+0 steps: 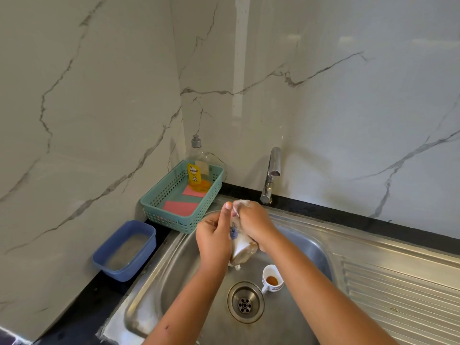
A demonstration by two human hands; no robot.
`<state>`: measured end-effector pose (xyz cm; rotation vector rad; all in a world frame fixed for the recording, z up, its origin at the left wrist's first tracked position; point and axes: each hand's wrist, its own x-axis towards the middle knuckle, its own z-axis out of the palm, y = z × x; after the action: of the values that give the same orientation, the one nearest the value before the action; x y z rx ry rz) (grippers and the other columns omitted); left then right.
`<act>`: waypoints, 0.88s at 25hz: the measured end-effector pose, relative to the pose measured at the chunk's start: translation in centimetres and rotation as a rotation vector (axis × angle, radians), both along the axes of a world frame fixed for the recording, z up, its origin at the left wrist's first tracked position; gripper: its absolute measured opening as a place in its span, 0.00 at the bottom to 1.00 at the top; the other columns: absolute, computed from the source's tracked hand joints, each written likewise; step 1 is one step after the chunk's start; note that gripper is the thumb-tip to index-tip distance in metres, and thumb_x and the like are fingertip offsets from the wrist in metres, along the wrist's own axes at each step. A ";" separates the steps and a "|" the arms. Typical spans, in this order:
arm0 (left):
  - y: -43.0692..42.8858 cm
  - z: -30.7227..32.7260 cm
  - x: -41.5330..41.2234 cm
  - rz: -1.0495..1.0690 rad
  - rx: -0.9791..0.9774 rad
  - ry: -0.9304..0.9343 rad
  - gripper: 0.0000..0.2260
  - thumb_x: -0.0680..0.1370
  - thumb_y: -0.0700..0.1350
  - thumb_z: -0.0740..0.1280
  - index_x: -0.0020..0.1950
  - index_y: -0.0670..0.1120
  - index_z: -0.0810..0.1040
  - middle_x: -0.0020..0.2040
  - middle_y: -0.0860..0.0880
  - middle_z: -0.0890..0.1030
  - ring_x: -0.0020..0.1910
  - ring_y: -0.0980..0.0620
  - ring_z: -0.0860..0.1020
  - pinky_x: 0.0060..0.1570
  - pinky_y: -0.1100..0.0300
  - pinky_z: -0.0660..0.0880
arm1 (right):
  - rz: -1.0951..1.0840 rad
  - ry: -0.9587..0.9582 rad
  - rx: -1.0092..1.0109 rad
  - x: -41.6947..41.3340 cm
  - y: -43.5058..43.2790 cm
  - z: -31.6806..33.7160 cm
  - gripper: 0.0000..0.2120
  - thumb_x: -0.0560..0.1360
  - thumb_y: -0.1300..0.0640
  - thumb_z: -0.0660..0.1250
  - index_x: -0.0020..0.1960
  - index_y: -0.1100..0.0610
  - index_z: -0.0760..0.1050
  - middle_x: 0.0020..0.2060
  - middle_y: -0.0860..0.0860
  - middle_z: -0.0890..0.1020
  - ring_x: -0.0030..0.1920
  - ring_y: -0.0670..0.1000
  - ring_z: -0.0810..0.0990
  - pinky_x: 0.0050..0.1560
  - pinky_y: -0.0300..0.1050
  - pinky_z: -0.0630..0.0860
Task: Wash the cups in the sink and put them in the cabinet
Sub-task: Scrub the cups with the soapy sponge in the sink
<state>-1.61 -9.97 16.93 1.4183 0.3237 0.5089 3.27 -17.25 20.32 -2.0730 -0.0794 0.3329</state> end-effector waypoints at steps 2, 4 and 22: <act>0.1 -0.2 0.1 -0.008 -0.042 -0.028 0.25 0.78 0.50 0.66 0.27 0.39 0.65 0.25 0.45 0.64 0.26 0.51 0.62 0.30 0.59 0.62 | -0.081 0.174 0.194 -0.1 -0.2 -0.5 0.13 0.81 0.51 0.56 0.45 0.57 0.75 0.43 0.56 0.81 0.44 0.56 0.81 0.48 0.50 0.77; 0.3 0.2 0.1 0.002 -0.080 -0.061 0.24 0.78 0.49 0.66 0.26 0.43 0.63 0.22 0.49 0.63 0.24 0.53 0.61 0.27 0.61 0.61 | -0.181 0.193 0.321 -0.3 0.0 -1.2 0.10 0.79 0.48 0.59 0.51 0.54 0.70 0.46 0.56 0.79 0.45 0.56 0.81 0.49 0.53 0.79; -1.4 0.4 -0.4 -0.211 -0.843 0.119 0.25 0.77 0.59 0.61 0.56 0.37 0.78 0.49 0.38 0.84 0.49 0.42 0.83 0.50 0.50 0.79 | -0.434 0.315 0.933 -2.6 0.9 -2.7 0.21 0.75 0.38 0.62 0.54 0.55 0.77 0.46 0.56 0.83 0.46 0.55 0.82 0.50 0.50 0.78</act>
<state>-2.00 -11.41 17.33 0.6477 0.4144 0.0788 0.66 -16.30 17.61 -1.0573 0.3427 0.2728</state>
